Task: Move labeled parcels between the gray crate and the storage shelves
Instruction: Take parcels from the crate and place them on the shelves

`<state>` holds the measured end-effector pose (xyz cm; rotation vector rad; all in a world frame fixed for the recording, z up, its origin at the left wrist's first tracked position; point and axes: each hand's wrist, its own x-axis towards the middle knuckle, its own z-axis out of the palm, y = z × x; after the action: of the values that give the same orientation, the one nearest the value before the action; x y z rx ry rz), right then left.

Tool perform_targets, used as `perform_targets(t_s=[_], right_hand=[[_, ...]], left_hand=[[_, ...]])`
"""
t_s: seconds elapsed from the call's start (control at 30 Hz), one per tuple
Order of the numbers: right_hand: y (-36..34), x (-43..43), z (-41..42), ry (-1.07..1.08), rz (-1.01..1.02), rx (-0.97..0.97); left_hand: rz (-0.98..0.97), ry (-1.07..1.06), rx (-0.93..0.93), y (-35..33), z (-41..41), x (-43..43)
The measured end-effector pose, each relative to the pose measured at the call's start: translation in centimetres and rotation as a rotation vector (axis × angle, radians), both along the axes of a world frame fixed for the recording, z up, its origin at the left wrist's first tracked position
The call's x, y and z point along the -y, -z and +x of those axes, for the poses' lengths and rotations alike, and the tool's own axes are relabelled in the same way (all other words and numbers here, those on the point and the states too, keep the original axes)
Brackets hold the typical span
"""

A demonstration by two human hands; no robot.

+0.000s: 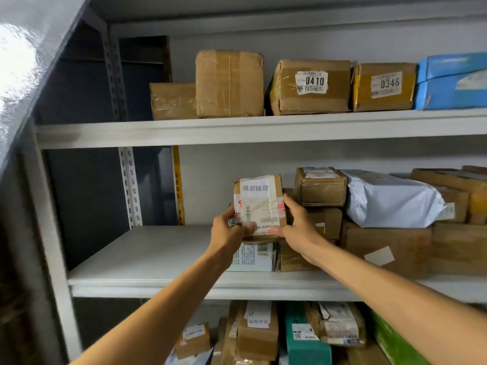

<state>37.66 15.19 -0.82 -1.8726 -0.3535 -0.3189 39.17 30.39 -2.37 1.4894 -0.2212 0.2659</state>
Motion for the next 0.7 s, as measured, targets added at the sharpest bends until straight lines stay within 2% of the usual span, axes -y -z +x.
perform_targets(t_s=[0.23, 0.4, 0.57, 0.7], right_hand=[[-0.3, 3.0, -2.3, 0.083, -0.029, 0.184], [-0.1, 6.3, -3.7, 0.174, -0.020, 0.189], [0.6, 11.2, -6.8, 0.333, -0.011, 0.249], [1.9, 16.9, -11.2, 0.522, -0.007, 0.224]], left_hand=[[-0.074, 0.079, 0.119, 0.7, -1.6, 2.7], [-0.037, 0.164, 0.143, -0.1, -2.8, 5.4], [-0.044, 0.300, 0.173, -0.1, -3.9, 11.0], [0.001, 0.492, 0.170, 0.0, -4.9, 17.8]])
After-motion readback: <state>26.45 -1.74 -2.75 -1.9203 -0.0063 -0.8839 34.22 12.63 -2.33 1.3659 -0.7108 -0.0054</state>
